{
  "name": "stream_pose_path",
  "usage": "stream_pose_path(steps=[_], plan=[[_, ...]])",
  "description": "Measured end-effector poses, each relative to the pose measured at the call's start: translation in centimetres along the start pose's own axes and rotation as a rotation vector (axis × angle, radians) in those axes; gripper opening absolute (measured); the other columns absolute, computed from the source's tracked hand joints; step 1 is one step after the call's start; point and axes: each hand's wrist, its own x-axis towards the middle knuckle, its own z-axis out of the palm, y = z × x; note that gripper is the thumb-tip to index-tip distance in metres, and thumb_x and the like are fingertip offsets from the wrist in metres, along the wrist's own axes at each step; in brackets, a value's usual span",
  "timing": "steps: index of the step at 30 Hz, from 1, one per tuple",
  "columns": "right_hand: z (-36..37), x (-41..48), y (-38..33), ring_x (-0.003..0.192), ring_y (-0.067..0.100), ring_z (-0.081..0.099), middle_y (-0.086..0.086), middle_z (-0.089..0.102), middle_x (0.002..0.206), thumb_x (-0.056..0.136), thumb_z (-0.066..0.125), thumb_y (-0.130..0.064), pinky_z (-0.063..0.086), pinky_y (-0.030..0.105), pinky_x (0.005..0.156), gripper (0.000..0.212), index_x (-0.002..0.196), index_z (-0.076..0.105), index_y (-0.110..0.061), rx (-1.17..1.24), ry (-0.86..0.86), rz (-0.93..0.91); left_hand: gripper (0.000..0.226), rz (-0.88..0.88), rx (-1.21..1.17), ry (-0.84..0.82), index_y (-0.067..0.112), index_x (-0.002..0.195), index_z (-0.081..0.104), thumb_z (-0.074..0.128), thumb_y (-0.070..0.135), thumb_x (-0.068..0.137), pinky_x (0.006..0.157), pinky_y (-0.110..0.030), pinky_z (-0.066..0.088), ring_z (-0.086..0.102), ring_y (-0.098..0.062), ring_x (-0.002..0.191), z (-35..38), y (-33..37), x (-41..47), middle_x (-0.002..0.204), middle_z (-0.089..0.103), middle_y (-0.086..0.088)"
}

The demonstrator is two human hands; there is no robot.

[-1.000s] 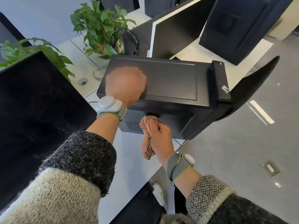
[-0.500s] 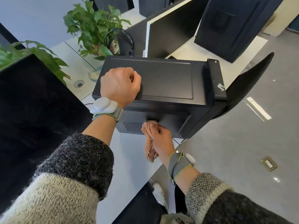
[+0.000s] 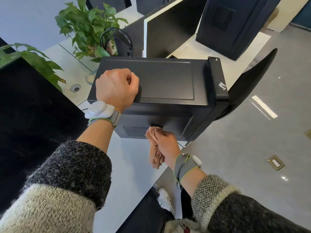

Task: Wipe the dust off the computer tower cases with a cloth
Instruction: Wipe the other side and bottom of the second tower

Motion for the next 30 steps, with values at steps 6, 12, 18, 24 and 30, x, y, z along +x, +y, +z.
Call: stream_pose_path(steps=[6,12,18,24,30], plan=[[-0.2,-1.1,-0.9,0.073,0.002,0.072,-0.010,0.077,0.074,0.112,0.052,-0.029,0.053,0.017,0.073,0.036,0.091,0.078,-0.015,-0.047,-0.021,-0.181,0.042,0.009,0.009,-0.010,0.015,0.059,0.044,0.046,0.034,0.096,0.053,-0.039,0.047,0.045,-0.031,0.052,0.1,0.0,0.2,0.052,0.037,0.002],[0.6,-0.1,0.1,0.087,0.024,0.076,0.005,0.081,0.086,0.109,0.056,-0.031,0.060,0.040,0.091,0.040,0.086,0.080,-0.008,-0.102,0.007,-0.063,0.043,0.024,0.015,-0.006,0.017,0.058,0.038,0.049,0.033,0.096,0.054,-0.033,0.032,0.039,-0.029,0.051,0.0,-0.2,0.1,0.051,0.030,0.006],[-0.2,-1.3,-0.9,0.085,0.009,0.076,-0.006,0.080,0.084,0.111,0.052,-0.032,0.057,0.021,0.083,0.036,0.096,0.079,-0.015,-0.081,0.004,-0.203,0.045,0.019,0.054,-0.019,0.018,0.057,0.030,0.048,0.032,0.096,0.054,-0.032,0.027,0.038,-0.029,0.051,0.0,-0.1,0.3,0.050,0.027,0.006],[-0.5,0.6,0.6,0.078,0.017,0.067,0.003,0.074,0.081,0.108,0.056,-0.024,0.057,0.039,0.091,0.041,0.083,0.074,0.004,-0.018,-0.002,-0.015,0.044,0.018,0.052,-0.007,0.017,0.057,0.037,0.049,0.032,0.096,0.053,-0.030,0.029,0.040,-0.028,0.049,0.2,-0.2,0.0,0.050,0.030,0.006],[-1.5,-1.1,-0.8,0.078,0.000,0.073,-0.010,0.079,0.081,0.111,0.052,-0.020,0.052,0.012,0.075,0.035,0.093,0.078,-0.005,-0.064,0.005,-0.218,0.044,0.007,0.035,-0.010,0.013,0.060,0.046,0.047,0.035,0.097,0.051,-0.037,0.042,0.047,-0.032,0.053,0.1,-0.2,0.2,0.053,0.041,0.000]])
